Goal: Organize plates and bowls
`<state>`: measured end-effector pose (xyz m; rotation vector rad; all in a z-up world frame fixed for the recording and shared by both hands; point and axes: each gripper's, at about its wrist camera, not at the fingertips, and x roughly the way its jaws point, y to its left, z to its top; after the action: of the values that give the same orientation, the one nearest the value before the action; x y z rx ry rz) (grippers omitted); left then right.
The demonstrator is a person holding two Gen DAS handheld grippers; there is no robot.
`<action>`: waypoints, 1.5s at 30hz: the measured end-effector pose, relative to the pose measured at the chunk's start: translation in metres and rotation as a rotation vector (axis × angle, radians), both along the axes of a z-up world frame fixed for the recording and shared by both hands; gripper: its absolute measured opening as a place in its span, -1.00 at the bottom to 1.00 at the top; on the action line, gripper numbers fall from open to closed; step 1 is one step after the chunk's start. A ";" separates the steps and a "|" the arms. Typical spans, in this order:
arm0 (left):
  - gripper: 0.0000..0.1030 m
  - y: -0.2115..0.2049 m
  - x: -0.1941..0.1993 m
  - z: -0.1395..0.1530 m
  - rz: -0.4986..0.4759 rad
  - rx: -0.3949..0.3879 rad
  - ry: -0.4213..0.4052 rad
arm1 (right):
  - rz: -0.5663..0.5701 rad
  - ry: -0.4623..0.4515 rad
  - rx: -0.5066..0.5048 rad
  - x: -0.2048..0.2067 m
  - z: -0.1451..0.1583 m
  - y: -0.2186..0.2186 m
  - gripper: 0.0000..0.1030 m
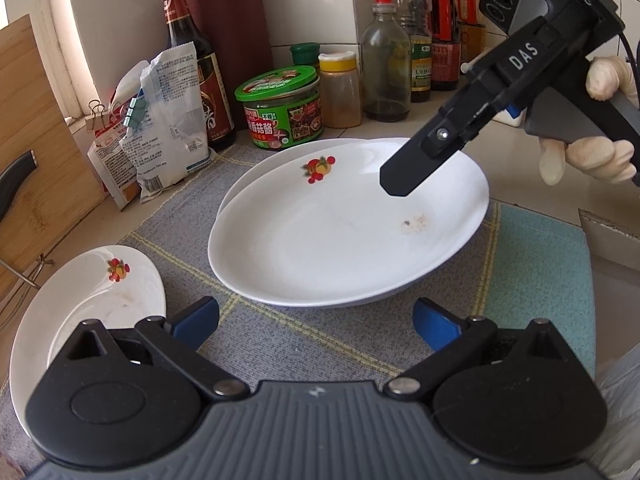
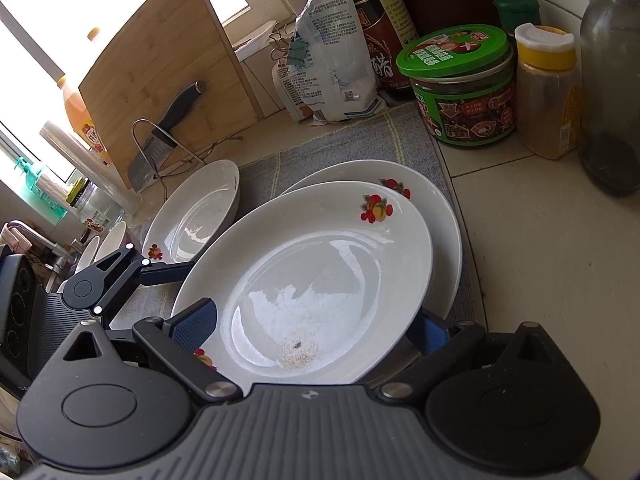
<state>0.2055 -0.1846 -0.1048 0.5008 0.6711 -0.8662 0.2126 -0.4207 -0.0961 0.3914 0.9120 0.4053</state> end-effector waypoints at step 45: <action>0.99 -0.001 0.012 0.000 0.058 -0.056 0.062 | -0.033 0.094 -0.274 -0.002 0.022 0.038 0.98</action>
<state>0.2180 -0.1856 -0.1053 0.4037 0.7126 -0.8460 0.2102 -0.3831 -0.0741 0.1752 1.0356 0.2288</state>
